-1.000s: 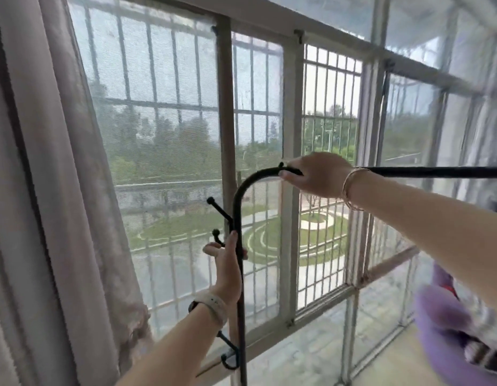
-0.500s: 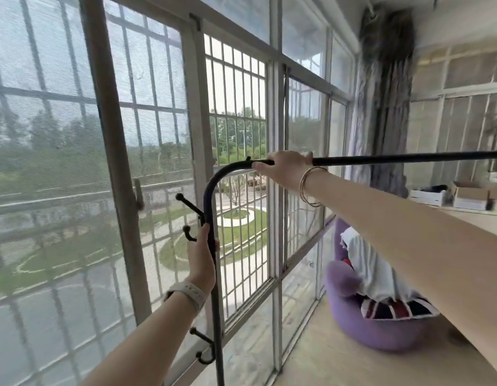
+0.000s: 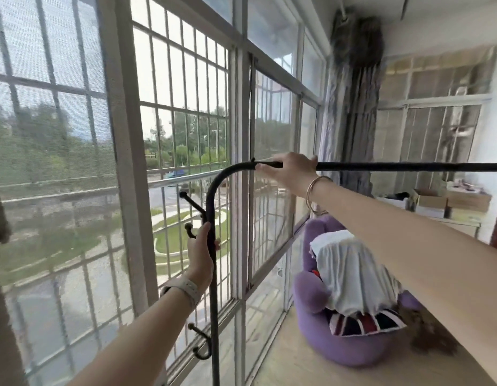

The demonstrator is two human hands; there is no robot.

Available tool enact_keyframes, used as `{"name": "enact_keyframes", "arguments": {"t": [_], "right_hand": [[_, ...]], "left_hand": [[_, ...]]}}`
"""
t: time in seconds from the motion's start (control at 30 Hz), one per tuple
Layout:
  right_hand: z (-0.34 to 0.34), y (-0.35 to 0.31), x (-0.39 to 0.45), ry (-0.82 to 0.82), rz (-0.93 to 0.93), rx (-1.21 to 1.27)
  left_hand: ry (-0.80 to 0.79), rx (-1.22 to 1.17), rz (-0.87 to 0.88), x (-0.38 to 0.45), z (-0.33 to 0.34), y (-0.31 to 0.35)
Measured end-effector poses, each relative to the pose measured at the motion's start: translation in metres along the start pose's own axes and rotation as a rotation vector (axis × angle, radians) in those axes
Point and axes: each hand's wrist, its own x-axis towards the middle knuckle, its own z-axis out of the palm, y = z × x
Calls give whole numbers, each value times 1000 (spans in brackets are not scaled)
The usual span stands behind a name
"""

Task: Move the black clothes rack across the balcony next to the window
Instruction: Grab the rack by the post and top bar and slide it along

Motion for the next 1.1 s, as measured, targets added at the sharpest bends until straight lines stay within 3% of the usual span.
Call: {"name": "enact_keyframes", "arguments": {"t": [0.3,0.67,1.1], "right_hand": [[33,64,75,47,31,-77],[75,146,175,125,136,-141],[107,246,267,171,226,-206]], "left_hand": [[-42,-14,-65,98,57,-49],[-243,-97,-130,225,133,-108],[-256,-133,-213,341,237,-175]]}}
